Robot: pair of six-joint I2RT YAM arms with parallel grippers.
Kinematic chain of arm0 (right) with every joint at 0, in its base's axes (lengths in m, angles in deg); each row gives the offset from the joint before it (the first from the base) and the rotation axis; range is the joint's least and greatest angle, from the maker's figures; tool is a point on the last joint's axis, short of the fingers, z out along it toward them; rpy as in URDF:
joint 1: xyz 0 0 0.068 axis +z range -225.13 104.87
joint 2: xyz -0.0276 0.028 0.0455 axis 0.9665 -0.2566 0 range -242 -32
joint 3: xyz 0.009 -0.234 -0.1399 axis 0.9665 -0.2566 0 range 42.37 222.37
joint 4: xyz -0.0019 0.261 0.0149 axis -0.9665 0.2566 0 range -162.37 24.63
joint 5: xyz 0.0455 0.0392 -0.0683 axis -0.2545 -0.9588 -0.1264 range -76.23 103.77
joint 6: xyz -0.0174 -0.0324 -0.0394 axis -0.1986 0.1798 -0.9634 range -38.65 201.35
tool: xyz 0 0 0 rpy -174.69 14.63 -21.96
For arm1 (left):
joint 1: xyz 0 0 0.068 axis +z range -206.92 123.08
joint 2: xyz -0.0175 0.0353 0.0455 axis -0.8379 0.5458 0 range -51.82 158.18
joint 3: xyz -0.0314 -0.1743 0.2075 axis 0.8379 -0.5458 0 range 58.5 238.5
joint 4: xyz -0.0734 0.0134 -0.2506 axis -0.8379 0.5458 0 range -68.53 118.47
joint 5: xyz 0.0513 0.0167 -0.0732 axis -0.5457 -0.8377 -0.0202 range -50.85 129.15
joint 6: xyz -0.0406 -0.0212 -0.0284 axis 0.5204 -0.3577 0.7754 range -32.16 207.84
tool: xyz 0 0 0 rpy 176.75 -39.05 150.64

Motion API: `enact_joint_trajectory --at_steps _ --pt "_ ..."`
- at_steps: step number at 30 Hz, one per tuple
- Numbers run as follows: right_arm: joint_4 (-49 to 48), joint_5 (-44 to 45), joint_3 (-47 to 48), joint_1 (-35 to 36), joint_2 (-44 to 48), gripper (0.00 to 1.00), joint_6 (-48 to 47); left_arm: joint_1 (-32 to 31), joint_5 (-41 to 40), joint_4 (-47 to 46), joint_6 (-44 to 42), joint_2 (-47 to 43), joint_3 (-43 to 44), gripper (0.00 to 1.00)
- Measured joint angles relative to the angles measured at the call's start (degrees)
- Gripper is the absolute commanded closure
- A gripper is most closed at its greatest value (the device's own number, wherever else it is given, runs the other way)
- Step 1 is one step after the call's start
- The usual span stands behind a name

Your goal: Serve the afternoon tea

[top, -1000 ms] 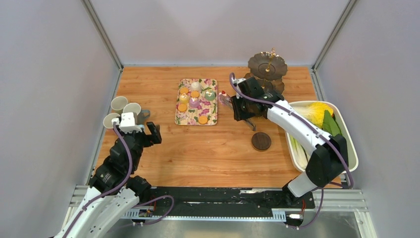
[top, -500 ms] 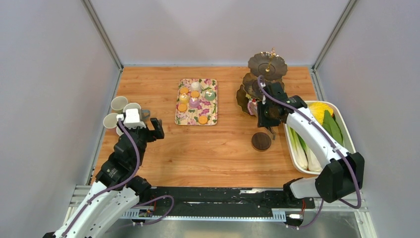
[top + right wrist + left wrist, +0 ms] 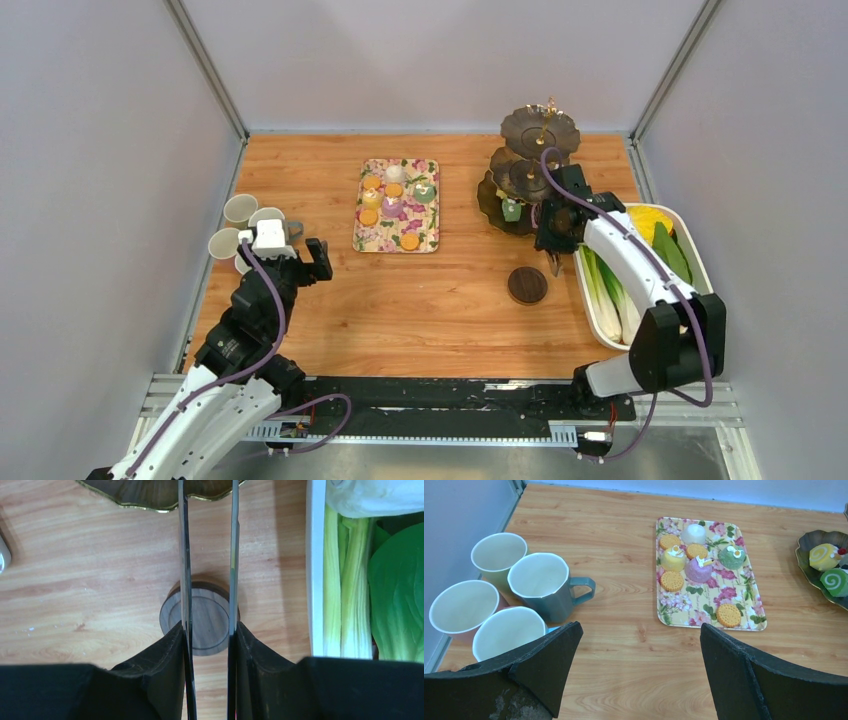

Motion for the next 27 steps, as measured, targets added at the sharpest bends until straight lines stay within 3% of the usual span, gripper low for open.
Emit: enact_joint_trajectory --at_steps 6,22,27 --pt "-3.9 1.2 0.2 -0.3 -4.9 0.72 3.1 0.0 0.0 0.0 -0.5 0.0 0.0 0.0" --pt "-9.3 0.4 0.3 -0.3 -8.6 0.49 11.1 0.0 0.0 0.0 -1.0 0.0 0.0 0.0" --pt "-9.8 -1.5 -0.2 -0.3 -8.5 0.47 11.6 0.0 0.0 -0.1 -1.0 0.0 -0.1 0.0"
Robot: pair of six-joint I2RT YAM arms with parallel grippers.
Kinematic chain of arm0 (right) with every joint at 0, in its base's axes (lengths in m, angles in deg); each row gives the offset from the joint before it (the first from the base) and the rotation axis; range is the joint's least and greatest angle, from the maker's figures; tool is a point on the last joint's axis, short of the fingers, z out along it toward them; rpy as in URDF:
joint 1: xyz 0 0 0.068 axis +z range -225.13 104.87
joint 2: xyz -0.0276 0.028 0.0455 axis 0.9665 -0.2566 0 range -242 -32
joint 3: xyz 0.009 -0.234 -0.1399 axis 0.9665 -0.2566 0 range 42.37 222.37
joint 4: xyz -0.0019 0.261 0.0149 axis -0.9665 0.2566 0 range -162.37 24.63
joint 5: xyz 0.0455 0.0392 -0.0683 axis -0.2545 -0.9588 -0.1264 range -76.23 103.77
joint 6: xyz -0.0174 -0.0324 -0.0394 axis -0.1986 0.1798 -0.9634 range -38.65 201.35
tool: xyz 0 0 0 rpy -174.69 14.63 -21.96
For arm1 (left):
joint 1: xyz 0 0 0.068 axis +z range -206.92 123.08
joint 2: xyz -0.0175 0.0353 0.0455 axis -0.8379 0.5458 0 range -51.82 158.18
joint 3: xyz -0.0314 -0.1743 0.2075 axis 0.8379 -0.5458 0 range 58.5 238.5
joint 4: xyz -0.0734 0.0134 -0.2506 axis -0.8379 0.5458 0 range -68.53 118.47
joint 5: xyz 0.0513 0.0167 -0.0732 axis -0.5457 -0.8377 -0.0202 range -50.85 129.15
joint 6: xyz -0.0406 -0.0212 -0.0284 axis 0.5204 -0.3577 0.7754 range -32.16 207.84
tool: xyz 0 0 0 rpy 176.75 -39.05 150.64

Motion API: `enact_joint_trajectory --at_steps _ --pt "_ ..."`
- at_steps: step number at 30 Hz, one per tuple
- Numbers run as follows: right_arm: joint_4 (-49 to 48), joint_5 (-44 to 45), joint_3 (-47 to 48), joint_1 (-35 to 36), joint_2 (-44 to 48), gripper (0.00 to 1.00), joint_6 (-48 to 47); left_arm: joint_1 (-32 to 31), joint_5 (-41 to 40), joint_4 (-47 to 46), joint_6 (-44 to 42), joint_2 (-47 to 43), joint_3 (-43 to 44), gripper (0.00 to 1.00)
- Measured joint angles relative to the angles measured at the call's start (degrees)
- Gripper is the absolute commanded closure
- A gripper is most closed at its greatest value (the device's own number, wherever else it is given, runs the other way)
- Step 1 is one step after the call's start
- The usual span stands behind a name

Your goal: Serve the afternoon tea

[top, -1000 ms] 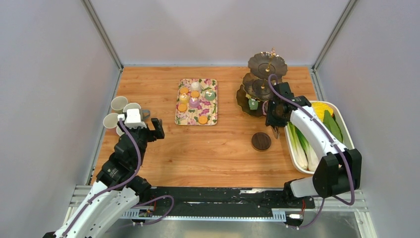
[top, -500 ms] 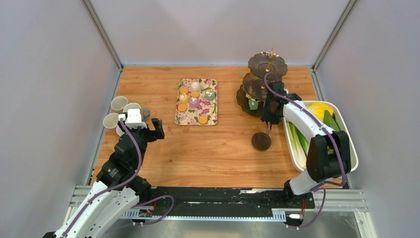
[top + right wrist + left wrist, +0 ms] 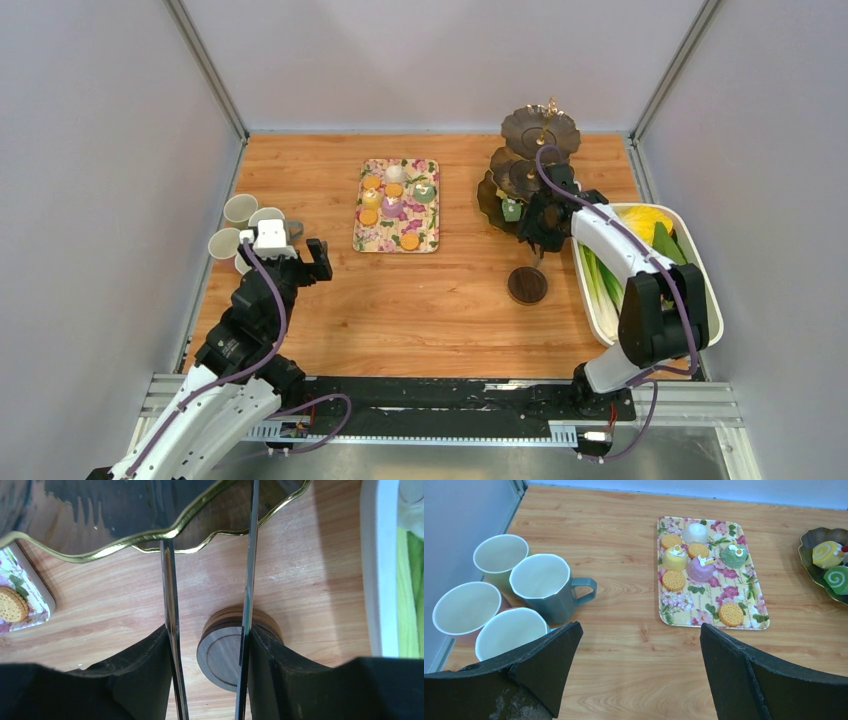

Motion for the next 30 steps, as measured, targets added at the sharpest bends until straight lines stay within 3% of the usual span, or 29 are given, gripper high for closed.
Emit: enact_joint_trajectory --at_steps 17,30 --pt "0.3 -3.2 -1.9 0.0 6.3 0.45 0.0 0.0 0.5 -0.3 0.0 0.2 -0.1 0.0" --pt "9.2 -4.3 -1.9 1.6 16.2 0.48 -5.6 0.0 0.7 -0.3 0.0 0.7 -0.1 0.0"
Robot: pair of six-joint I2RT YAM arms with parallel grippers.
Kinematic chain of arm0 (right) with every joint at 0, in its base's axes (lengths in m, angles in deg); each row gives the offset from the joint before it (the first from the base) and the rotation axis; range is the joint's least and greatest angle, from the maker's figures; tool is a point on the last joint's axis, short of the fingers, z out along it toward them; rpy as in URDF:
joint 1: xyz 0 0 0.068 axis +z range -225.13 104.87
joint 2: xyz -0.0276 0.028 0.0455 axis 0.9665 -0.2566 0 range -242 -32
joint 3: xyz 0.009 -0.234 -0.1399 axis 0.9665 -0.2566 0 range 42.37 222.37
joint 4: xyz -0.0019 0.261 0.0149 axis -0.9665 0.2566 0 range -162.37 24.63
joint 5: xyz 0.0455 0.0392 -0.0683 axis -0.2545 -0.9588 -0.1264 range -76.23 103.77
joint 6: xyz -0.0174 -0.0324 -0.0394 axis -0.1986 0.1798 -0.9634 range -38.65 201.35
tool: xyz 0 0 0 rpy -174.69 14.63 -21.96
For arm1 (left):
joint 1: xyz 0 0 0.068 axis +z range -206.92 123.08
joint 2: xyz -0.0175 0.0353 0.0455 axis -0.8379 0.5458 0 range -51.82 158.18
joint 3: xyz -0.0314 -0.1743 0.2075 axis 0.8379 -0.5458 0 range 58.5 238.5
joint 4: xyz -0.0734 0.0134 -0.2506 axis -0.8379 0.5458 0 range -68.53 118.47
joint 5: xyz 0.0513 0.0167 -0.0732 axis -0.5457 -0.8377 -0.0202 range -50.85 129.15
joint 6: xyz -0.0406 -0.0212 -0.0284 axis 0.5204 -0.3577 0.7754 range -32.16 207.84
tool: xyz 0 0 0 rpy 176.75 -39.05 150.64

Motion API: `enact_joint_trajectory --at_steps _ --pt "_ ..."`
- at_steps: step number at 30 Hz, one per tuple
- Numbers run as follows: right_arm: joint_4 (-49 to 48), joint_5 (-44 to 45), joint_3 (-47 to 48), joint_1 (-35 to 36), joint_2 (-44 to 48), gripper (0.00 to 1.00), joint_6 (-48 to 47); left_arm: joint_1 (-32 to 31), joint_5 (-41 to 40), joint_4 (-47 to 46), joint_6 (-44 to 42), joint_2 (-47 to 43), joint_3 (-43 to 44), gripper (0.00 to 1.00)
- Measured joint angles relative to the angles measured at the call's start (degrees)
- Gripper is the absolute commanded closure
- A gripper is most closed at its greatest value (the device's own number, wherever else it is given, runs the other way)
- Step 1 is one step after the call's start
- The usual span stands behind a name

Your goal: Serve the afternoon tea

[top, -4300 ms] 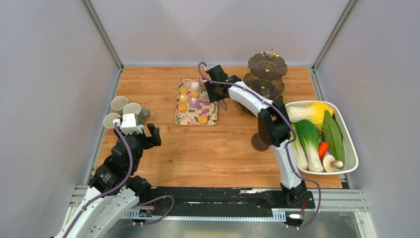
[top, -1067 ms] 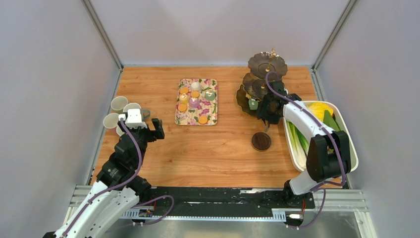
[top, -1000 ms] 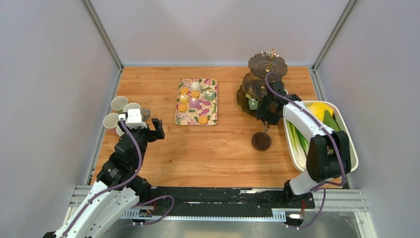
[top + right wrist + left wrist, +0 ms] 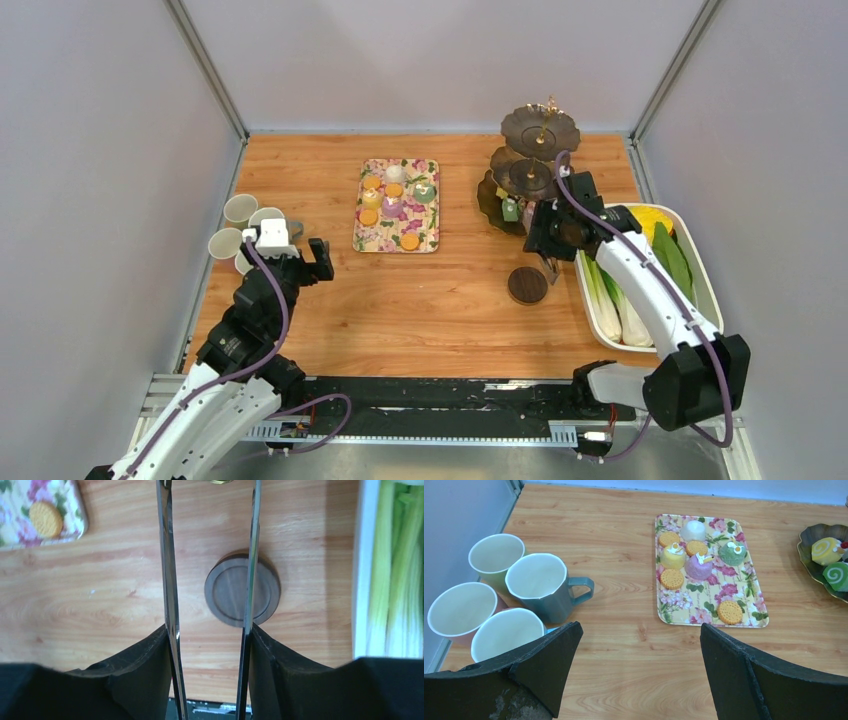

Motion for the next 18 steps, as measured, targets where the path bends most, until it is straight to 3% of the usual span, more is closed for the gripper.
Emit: enact_joint_trajectory --at_steps 10,18 --pt "3.1 -2.6 3.1 13.4 0.3 0.48 -4.6 0.0 0.0 0.0 0.0 0.6 0.0 0.0" --pt "-0.1 -1.5 10.0 23.2 -9.9 0.48 -7.4 0.0 0.0 0.0 0.0 0.6 0.0 0.0"
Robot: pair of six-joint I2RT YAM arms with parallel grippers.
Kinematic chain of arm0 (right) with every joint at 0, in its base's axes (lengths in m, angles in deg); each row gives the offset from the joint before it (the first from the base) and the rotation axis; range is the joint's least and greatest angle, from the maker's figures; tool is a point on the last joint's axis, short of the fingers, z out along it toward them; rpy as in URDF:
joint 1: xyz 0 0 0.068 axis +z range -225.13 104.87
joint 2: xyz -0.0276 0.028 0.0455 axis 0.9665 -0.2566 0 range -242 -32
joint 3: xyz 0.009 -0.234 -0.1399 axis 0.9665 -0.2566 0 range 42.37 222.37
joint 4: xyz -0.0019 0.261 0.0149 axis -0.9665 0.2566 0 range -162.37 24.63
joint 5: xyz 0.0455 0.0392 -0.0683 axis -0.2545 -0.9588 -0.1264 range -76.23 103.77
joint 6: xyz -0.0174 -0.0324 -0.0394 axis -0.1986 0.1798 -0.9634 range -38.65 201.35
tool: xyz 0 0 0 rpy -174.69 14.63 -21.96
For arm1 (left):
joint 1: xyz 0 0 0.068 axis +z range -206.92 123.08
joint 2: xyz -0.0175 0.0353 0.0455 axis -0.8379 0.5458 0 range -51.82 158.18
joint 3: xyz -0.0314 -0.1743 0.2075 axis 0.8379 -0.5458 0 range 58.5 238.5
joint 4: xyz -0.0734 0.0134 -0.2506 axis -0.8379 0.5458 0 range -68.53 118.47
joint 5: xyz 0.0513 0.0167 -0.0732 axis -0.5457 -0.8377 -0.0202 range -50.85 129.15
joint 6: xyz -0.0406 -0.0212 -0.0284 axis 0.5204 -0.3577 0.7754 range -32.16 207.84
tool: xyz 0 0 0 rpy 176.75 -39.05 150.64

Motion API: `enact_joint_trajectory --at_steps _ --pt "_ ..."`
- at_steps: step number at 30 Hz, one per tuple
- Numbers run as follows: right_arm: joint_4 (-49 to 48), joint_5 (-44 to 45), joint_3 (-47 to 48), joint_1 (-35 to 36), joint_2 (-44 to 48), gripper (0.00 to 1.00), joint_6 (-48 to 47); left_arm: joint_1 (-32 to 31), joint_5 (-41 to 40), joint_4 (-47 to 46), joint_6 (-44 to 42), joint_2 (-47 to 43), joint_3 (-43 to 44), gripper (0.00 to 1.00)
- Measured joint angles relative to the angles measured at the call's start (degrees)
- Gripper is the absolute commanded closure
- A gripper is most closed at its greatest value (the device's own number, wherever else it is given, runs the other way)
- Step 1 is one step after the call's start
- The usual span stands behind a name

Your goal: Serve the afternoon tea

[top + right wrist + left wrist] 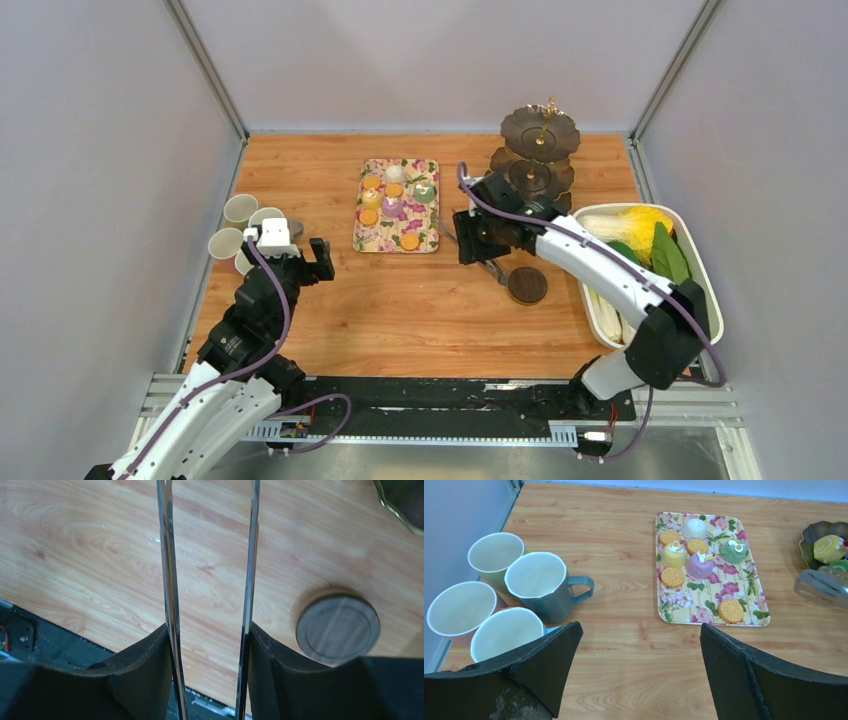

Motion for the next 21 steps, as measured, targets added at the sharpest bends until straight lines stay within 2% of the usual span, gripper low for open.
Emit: enact_joint_trajectory --at_steps 12,21 --pt "-6.4 4.8 13.5 4.1 -20.9 0.46 -6.9 0.0 -0.3 0.0 0.0 0.0 0.0 0.0" --pt "-8.7 6.8 20.0 4.4 -29.8 0.44 -11.3 0.0 -0.5 0.0 0.0 0.0 0.0 0.0"
